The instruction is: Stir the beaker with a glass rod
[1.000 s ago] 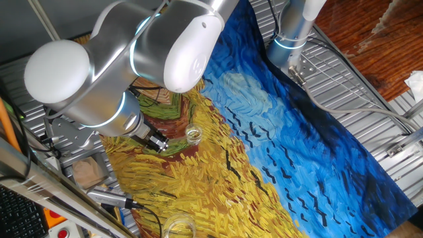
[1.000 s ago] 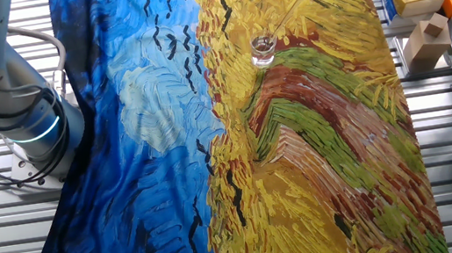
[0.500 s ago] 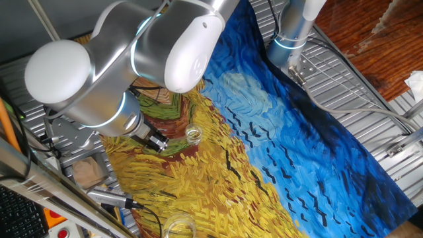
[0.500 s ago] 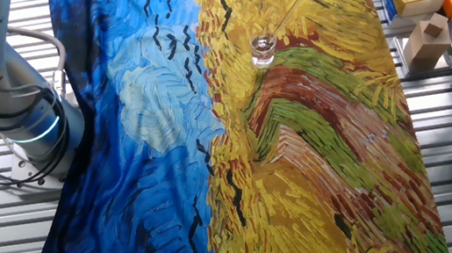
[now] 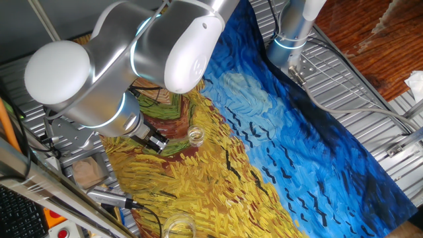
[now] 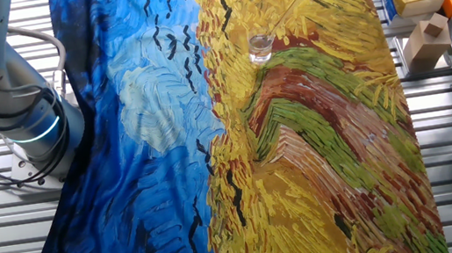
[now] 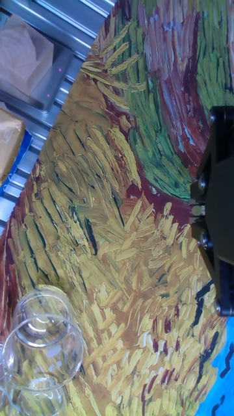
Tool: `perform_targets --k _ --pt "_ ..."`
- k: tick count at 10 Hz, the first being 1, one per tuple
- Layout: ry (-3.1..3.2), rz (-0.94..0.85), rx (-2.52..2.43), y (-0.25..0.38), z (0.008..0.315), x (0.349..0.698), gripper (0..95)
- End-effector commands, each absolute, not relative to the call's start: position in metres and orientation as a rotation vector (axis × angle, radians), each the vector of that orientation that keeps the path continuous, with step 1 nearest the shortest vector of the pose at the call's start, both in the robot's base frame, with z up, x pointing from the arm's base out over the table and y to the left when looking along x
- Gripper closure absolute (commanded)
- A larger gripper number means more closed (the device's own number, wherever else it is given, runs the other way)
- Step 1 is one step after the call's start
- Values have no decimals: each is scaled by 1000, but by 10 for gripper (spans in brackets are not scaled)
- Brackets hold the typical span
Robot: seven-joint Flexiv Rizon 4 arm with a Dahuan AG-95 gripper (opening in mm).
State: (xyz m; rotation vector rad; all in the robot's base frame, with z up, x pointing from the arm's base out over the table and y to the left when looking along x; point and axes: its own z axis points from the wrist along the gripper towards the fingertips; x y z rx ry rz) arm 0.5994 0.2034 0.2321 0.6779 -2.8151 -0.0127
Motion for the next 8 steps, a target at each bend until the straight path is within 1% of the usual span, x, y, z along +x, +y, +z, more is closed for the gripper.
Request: perform_targets --k 1,8 --pt "-2813 -14 682 203 232 599 950" --pt "-2812 -22 705 201 234 598 950"
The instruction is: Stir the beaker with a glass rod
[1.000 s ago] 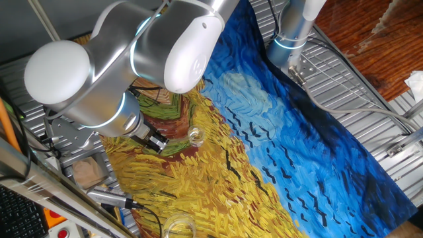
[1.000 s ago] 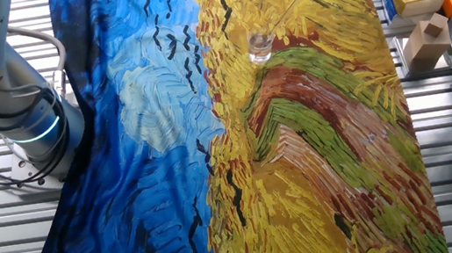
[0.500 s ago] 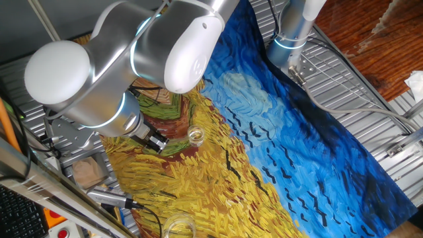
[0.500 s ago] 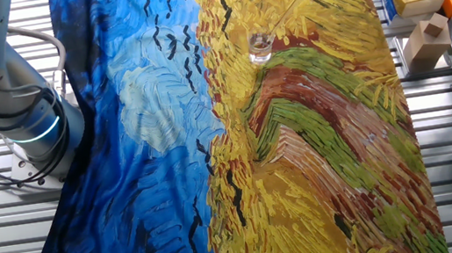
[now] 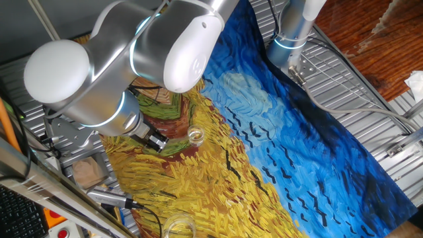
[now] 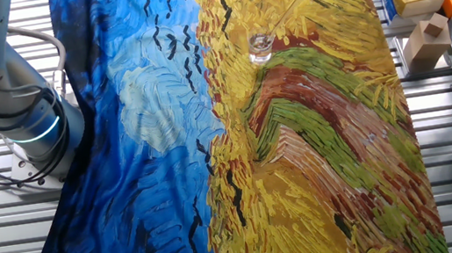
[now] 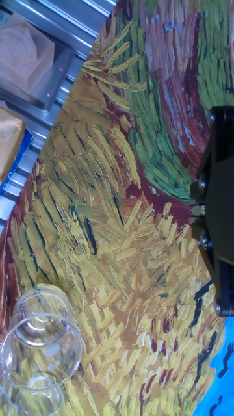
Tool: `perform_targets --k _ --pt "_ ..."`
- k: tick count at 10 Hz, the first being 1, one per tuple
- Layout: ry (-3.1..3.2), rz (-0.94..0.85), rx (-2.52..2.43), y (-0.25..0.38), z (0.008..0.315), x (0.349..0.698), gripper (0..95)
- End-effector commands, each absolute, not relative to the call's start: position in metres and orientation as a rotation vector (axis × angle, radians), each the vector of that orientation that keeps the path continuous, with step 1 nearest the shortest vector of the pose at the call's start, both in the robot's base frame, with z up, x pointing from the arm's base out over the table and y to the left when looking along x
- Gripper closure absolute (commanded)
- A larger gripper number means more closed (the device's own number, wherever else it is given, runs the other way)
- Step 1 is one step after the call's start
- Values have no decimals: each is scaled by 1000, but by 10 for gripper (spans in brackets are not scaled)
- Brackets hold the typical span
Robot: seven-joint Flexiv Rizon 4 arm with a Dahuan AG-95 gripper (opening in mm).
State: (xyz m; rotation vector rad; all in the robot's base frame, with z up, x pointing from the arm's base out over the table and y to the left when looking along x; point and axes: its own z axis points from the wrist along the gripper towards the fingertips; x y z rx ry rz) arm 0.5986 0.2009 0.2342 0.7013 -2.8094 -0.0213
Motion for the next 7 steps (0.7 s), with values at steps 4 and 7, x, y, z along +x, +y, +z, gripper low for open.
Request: perform_targets --k 4,7 --pt "-2816 -24 706 199 236 597 950" --pt "-2818 -25 708 196 238 595 950"
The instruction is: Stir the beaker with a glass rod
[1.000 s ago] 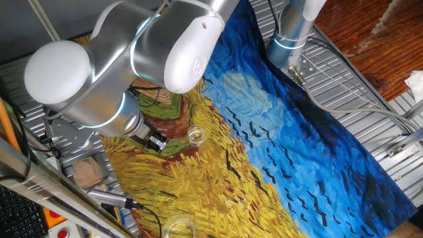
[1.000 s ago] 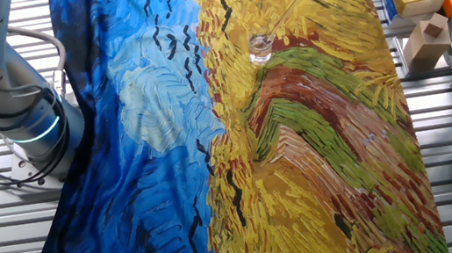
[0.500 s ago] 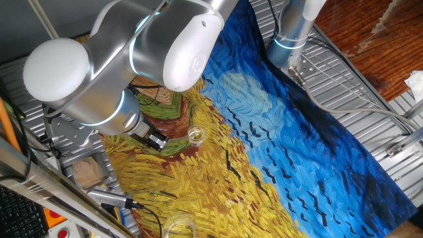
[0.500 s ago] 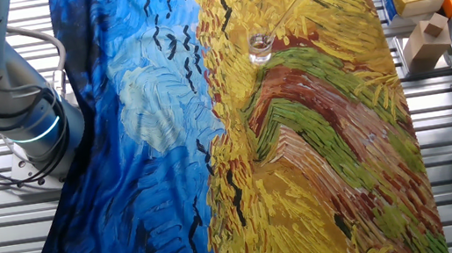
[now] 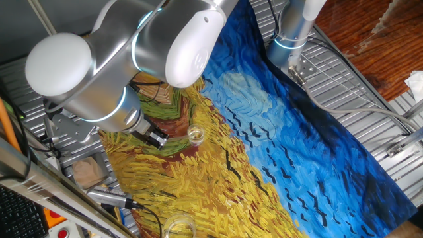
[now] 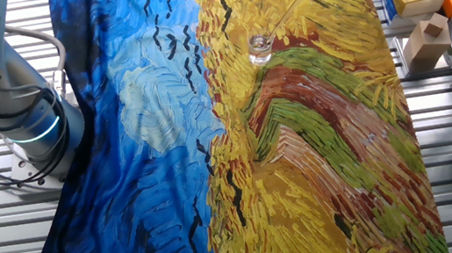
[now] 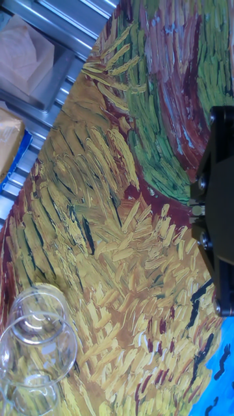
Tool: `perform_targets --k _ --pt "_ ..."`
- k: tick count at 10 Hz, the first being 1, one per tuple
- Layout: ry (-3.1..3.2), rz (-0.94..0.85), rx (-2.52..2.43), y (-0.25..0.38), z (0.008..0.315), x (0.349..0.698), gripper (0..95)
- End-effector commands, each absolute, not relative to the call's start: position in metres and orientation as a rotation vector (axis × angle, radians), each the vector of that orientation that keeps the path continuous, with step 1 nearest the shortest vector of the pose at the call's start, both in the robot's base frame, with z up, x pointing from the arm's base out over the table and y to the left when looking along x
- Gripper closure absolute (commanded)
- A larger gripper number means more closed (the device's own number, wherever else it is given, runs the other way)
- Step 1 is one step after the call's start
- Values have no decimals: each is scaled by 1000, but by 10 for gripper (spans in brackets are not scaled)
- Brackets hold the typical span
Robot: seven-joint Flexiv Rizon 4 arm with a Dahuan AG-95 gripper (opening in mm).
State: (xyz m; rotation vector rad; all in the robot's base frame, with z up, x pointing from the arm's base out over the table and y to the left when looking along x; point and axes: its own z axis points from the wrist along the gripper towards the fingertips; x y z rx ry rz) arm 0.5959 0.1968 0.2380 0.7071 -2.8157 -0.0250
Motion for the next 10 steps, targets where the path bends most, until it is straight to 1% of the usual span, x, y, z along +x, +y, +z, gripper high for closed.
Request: perform_targets --k 1,10 --pt "-2820 -28 709 195 238 594 950" --pt "-2842 -31 714 193 242 589 950"
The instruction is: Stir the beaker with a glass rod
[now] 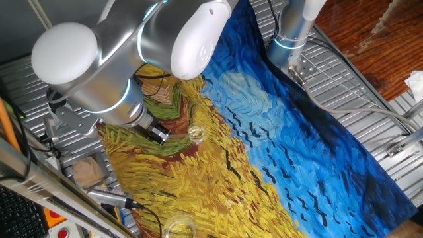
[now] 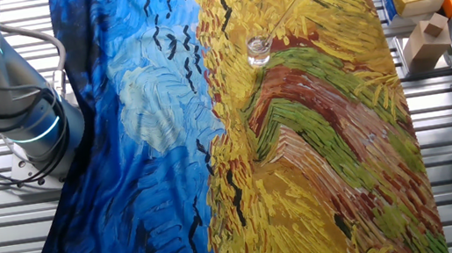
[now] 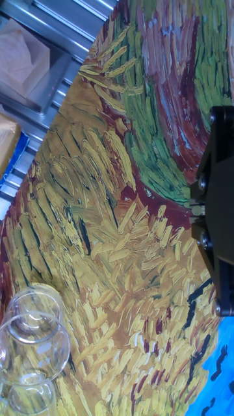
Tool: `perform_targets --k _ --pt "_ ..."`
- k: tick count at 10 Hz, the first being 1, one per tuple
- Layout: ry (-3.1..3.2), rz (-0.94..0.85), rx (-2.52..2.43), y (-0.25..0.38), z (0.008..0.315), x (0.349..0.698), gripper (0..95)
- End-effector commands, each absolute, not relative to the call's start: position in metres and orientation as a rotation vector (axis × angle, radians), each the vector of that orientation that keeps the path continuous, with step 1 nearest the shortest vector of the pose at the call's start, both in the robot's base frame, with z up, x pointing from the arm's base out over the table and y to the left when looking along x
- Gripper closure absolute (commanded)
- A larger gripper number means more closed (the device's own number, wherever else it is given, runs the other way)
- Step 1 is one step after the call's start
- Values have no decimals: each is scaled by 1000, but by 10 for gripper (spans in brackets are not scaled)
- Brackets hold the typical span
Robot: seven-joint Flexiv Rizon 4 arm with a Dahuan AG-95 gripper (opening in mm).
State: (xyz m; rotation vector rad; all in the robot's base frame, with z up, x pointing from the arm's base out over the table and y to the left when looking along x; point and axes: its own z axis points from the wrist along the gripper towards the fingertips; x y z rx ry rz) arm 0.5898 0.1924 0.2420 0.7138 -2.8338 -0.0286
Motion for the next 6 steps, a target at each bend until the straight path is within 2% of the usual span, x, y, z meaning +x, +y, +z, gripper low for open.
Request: perform_targets --k 1,6 --pt "-2847 -31 712 193 243 589 950" --pt "-2862 -33 704 195 247 587 950"
